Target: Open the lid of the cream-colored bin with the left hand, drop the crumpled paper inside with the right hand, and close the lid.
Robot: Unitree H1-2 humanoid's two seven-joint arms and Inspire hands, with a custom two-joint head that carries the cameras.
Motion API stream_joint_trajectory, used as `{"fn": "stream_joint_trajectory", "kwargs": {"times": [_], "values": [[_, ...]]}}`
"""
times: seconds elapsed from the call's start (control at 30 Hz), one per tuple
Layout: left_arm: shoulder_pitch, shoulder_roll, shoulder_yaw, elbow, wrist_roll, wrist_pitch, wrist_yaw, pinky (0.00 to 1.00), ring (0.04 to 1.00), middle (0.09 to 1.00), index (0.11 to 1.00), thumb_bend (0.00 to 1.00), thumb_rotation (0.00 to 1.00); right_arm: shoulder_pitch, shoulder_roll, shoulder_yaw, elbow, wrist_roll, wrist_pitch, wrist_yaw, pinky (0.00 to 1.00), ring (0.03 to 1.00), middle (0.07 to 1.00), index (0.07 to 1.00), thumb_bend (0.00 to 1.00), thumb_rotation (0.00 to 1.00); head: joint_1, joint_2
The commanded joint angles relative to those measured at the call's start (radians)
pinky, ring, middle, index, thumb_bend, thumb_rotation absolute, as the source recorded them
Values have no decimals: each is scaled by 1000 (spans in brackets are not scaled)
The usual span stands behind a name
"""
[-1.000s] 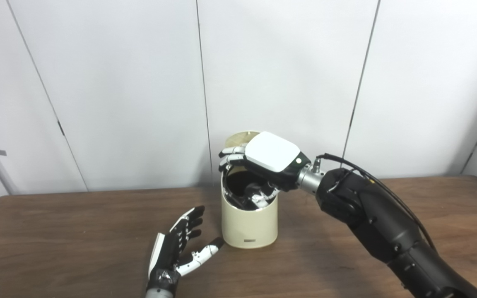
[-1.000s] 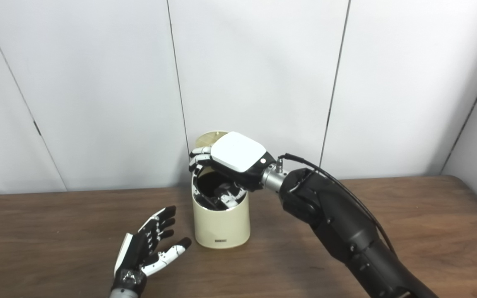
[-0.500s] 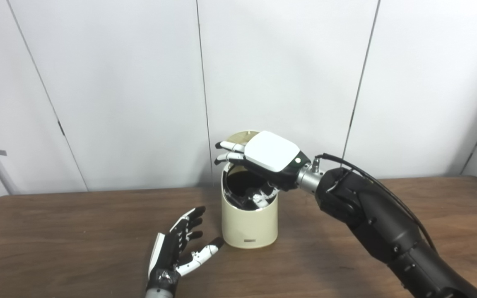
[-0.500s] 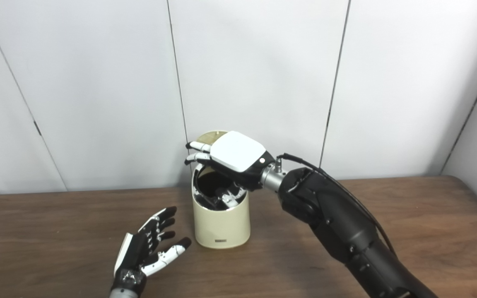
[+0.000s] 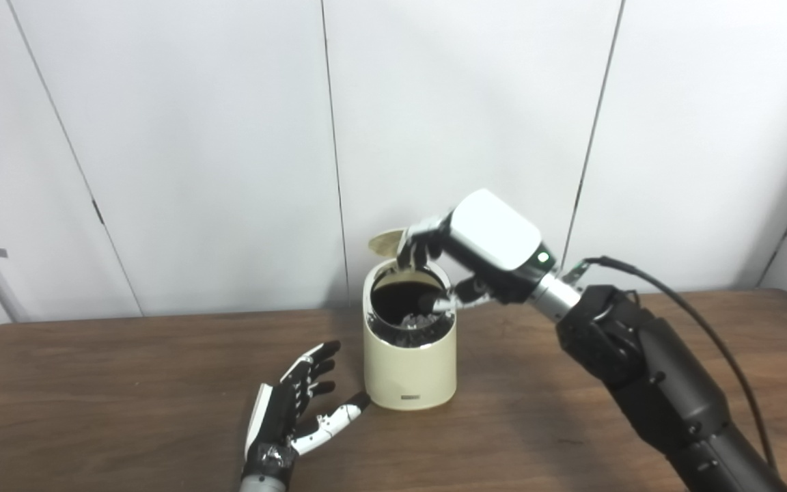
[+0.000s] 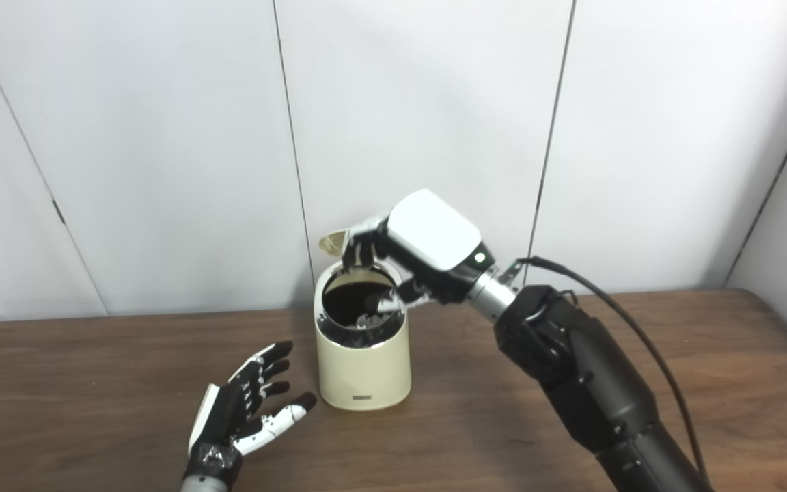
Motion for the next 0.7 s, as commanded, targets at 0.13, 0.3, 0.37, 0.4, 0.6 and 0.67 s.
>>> {"fn": "stream_joint_trajectory", "kwargs": {"times": [0.13, 0.3, 0.37, 0.4, 0.6, 0.67], "values": [[-25, 3, 1, -29, -3, -22, -2, 799, 877, 888, 865, 723, 211, 36, -19, -72, -16, 31, -15, -129, 344, 440, 452, 526, 518, 2, 0, 2], [-23, 6, 0, -35, -4, -19, -4, 795, 874, 890, 868, 723, 210, 113, -36, -133, -14, 113, -1, -129, 359, 467, 470, 519, 521, 4, 1, 5], [-22, 8, 0, -37, -2, -18, -3, 795, 872, 887, 867, 729, 217, 144, -36, -161, 4, 189, -12, -119, 389, 492, 477, 514, 522, 4, 1, 6], [-22, 9, 0, -37, -3, -20, -4, 792, 872, 887, 867, 733, 222, 161, -33, -176, 14, 247, -10, -106, 401, 501, 478, 514, 523, 4, 1, 6], [-17, 12, 3, -47, -12, -25, -8, 798, 873, 879, 863, 738, 212, 256, 9, -256, 11, 528, 191, 37, 505, 640, 805, 737, 724, 159, 2, 8], [-14, 14, 3, -53, -17, -27, -12, 806, 876, 882, 866, 730, 203, 283, 21, -276, 11, 616, 249, 84, 546, 691, 838, 798, 747, 189, 1, 12]]}}
